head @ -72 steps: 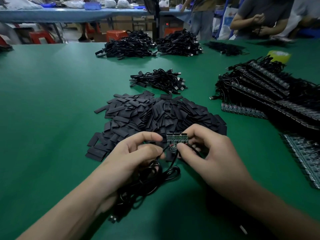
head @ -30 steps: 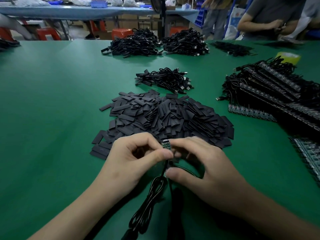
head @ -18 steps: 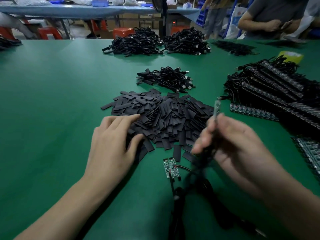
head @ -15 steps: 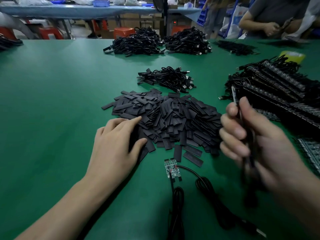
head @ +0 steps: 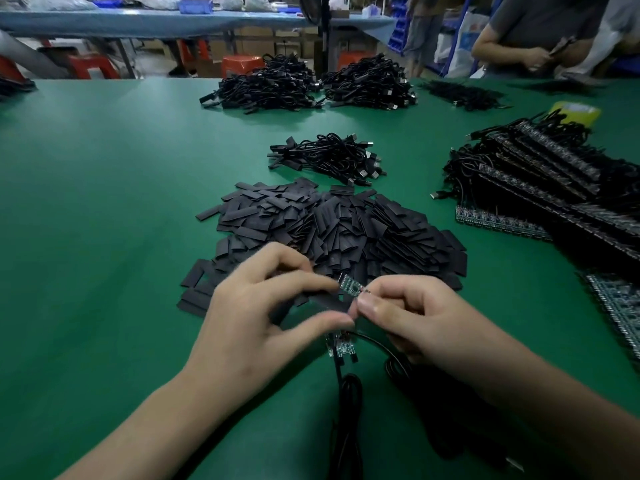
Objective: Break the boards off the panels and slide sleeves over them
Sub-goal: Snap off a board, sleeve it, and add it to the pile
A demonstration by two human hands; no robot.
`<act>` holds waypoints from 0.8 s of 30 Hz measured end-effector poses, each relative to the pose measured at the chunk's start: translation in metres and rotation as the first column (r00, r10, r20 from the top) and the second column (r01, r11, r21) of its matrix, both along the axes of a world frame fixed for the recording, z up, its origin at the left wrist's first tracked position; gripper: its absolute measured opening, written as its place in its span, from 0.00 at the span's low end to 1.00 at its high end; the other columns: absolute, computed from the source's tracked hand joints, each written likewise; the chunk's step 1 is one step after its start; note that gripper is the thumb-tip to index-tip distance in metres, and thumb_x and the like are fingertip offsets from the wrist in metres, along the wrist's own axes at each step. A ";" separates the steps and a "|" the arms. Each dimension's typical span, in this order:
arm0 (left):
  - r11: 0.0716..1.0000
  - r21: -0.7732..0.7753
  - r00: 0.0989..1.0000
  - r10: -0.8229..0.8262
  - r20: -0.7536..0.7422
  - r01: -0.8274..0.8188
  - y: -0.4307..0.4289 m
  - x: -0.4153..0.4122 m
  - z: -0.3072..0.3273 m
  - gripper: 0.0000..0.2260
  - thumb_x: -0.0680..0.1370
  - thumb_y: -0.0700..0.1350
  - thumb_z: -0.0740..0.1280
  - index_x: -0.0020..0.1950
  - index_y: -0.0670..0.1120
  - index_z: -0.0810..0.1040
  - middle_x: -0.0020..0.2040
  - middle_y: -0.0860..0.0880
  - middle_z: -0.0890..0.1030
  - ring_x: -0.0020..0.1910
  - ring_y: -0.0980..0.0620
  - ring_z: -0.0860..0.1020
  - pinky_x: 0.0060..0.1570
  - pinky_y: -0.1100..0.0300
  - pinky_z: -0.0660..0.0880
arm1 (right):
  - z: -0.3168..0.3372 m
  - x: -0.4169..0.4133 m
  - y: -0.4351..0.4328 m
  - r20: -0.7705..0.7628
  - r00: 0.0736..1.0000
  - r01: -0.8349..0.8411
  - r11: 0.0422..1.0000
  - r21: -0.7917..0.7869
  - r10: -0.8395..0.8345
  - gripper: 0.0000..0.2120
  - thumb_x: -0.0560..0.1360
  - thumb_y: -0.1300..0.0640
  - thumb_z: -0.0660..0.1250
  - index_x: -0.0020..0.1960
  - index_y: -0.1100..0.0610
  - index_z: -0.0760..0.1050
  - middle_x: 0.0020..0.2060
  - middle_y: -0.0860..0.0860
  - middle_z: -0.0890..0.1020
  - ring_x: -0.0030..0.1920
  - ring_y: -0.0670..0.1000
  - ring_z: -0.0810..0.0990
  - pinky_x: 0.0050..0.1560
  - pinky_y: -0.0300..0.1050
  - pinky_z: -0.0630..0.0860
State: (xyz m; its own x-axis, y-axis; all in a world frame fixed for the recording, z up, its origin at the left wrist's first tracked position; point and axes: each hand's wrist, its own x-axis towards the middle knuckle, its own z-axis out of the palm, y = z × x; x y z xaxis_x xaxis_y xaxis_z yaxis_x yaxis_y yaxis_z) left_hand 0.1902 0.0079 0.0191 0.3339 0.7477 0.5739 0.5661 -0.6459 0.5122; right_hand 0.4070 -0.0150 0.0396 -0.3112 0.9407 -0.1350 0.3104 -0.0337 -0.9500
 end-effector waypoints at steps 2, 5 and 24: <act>0.998 -0.026 0.998 -0.049 0.034 0.050 -0.003 0.003 0.000 0.12 0.71 0.60 0.75 0.47 0.53 0.87 0.45 0.54 0.75 0.46 0.54 0.77 0.47 0.67 0.71 | 0.001 -0.001 -0.001 -0.054 0.998 -0.027 0.999 -0.037 0.025 0.12 0.80 0.50 0.66 0.43 0.53 0.82 0.24 0.41 0.73 0.24 0.38 0.67 0.26 0.29 0.63; 0.994 -0.043 0.991 -0.100 0.086 0.104 -0.004 0.007 0.000 0.07 0.72 0.54 0.76 0.42 0.52 0.86 0.40 0.55 0.74 0.41 0.56 0.76 0.43 0.70 0.68 | -0.001 0.000 -0.001 -0.040 0.999 -0.038 0.996 -0.079 0.035 0.20 0.76 0.45 0.69 0.47 0.63 0.79 0.26 0.46 0.70 0.26 0.43 0.63 0.27 0.35 0.58; 0.990 -0.060 0.987 -0.118 0.110 0.126 -0.006 0.011 0.002 0.13 0.70 0.55 0.78 0.51 0.50 0.86 0.43 0.58 0.83 0.43 0.58 0.81 0.45 0.66 0.74 | -0.004 0.003 0.000 -0.145 0.989 0.018 0.999 -0.031 -0.022 0.08 0.78 0.52 0.70 0.40 0.50 0.82 0.24 0.43 0.71 0.24 0.42 0.63 0.25 0.33 0.59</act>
State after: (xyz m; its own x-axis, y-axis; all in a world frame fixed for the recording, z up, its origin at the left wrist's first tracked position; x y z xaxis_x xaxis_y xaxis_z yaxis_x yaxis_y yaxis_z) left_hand 0.2012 0.0016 0.0209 0.3648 0.7428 0.5615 0.4251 -0.6694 0.6093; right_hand 0.4096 -0.0148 0.0361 -0.3106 0.9432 -0.1176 0.1677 -0.0674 -0.9835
